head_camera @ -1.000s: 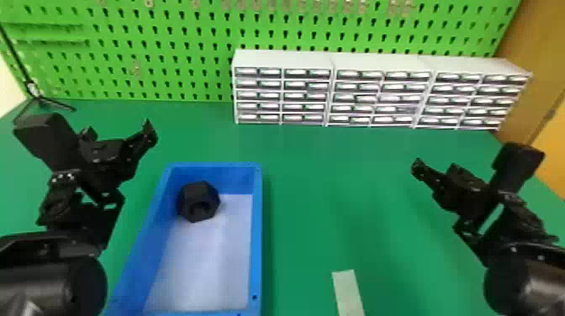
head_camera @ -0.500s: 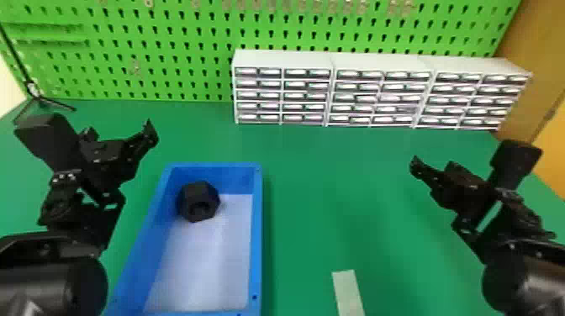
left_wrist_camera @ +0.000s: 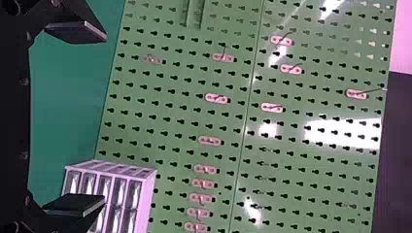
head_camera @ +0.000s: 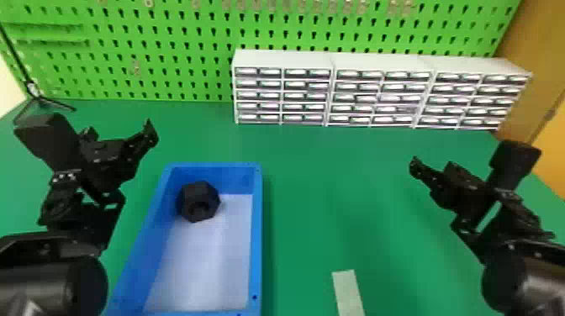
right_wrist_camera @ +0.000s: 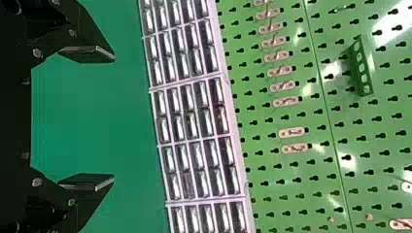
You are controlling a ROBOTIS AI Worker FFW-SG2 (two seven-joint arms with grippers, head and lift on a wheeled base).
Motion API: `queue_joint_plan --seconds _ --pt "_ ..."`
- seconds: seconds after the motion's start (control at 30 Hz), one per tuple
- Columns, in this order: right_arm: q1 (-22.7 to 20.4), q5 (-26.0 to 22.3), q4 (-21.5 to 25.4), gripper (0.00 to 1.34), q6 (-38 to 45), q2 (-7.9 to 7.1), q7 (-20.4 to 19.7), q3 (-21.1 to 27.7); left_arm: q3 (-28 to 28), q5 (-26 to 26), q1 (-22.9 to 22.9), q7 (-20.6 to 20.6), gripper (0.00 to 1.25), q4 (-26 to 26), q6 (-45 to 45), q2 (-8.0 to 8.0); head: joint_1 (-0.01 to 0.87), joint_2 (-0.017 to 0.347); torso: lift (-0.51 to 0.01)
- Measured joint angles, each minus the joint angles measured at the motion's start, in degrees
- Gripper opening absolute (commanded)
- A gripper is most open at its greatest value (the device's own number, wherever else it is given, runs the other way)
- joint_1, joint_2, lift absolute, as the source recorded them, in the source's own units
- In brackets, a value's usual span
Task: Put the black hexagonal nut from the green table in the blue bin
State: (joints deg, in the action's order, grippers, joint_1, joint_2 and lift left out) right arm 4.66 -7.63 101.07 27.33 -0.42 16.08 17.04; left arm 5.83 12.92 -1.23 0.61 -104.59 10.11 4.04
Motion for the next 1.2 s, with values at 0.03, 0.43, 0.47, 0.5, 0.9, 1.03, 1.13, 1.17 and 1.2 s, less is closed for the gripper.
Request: queue_joint_plan --seconds 0.03,0.43,0.47,0.5,0.9,1.03,1.13,1.17,1.2 --pt "0.0 0.0 0.0 0.94 0.0 0.0 0.0 0.0 0.01 0.0 0.0 0.0 1.13 0.0 0.0 0.0 0.692 0.008 -0.097" --pt "-0.08 0.03 -0.08 0.94 0.0 -0.19 0.0 -0.3 0.13 0.0 0.0 0.0 1.13 0.0 0.0 0.0 0.692 0.008 -0.097" --pt "-0.08 0.03 -0.09 0.94 0.0 -0.21 0.0 -0.31 0.13 0.0 0.0 0.0 1.13 0.0 0.0 0.0 0.692 0.008 -0.097" --pt "-0.08 0.03 -0.09 0.94 0.0 -0.22 0.0 -0.32 0.13 0.0 0.0 0.0 1.13 0.0 0.0 0.01 0.692 0.008 -0.097" --pt "-0.07 0.0 -0.18 0.94 0.0 -0.29 0.0 -0.55 0.14 0.0 0.09 -0.01 1.13 0.0 0.0 0.01 0.692 0.008 -0.097" --pt "-0.02 0.0 -0.19 0.94 0.0 -0.34 0.0 -0.6 0.14 0.0 0.09 0.0 1.13 0.0 0.0 0.01 0.692 0.008 -0.097" --pt "-0.01 0.0 -0.23 0.94 0.0 -0.35 0.0 -0.6 0.14 0.0 0.09 0.0 1.13 0.0 0.0 0.01 0.692 0.008 -0.097" --pt "0.0 -0.01 -0.25 0.94 0.0 -0.34 0.0 -0.61 0.14 0.0 0.09 0.0 1.13 0.0 0.0 0.01 0.692 0.008 -0.097" --pt "0.0 -0.01 -0.25 0.94 0.0 -0.34 0.0 -0.61 0.14 0.0 0.09 0.0 1.13 0.0 0.0 0.01 0.692 0.008 -0.097"
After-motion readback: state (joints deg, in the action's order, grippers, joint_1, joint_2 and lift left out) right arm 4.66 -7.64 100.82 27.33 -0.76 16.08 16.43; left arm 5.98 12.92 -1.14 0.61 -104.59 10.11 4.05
